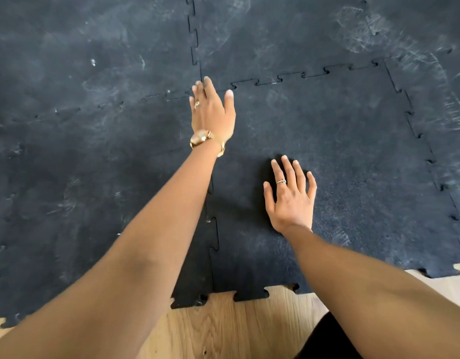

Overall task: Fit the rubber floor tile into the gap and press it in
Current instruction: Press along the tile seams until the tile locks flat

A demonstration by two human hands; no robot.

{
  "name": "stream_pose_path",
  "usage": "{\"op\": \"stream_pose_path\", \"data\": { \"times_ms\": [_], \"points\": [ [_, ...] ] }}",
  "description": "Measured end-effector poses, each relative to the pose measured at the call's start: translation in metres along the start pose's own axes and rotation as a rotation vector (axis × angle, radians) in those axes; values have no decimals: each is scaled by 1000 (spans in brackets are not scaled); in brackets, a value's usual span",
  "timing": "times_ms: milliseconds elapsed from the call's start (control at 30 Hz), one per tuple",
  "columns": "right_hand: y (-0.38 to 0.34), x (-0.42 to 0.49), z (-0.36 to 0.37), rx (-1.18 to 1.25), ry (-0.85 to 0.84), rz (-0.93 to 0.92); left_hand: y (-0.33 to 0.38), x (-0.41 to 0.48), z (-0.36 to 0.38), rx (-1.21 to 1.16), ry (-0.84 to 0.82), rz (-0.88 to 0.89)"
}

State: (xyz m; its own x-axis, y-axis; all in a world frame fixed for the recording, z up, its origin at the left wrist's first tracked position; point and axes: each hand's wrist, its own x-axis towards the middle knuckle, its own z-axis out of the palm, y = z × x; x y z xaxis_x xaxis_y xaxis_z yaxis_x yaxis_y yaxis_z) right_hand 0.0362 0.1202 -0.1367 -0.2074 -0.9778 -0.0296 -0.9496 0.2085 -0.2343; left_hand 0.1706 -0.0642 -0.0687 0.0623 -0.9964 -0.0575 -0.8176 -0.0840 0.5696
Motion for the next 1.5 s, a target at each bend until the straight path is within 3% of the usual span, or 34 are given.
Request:
{"op": "stream_pose_path", "data": {
  "times_ms": [167, 433, 700, 767, 867, 1000, 1133, 1500],
  "points": [
    [1, 1, 0, -10, 9, 2, -14, 3, 33, 453, -229, -6],
    [1, 2, 0, -18, 12, 11, -29, -47, 45, 574, -160, 89],
    [0, 3, -2, -3, -3, 10, -30, -32, 31, 732, -138, 158],
    [-1, 3, -3, -2, -11, 12, -31, -25, 18, 697, -141, 186],
    [-2, 2, -6, 8, -23, 16, -37, -30, 5, 459, -94, 199],
    [-1, 2, -4, 13, -29, 11, -50, -113, 21, 293, -80, 149],
    [-1, 2, -4, 10, -47, 9, -62, -161, 41, 393, -103, 139],
    [2, 5, 0, -35, -113, -17, -69, -156, 46, 496, -132, 146]
  ]
}}
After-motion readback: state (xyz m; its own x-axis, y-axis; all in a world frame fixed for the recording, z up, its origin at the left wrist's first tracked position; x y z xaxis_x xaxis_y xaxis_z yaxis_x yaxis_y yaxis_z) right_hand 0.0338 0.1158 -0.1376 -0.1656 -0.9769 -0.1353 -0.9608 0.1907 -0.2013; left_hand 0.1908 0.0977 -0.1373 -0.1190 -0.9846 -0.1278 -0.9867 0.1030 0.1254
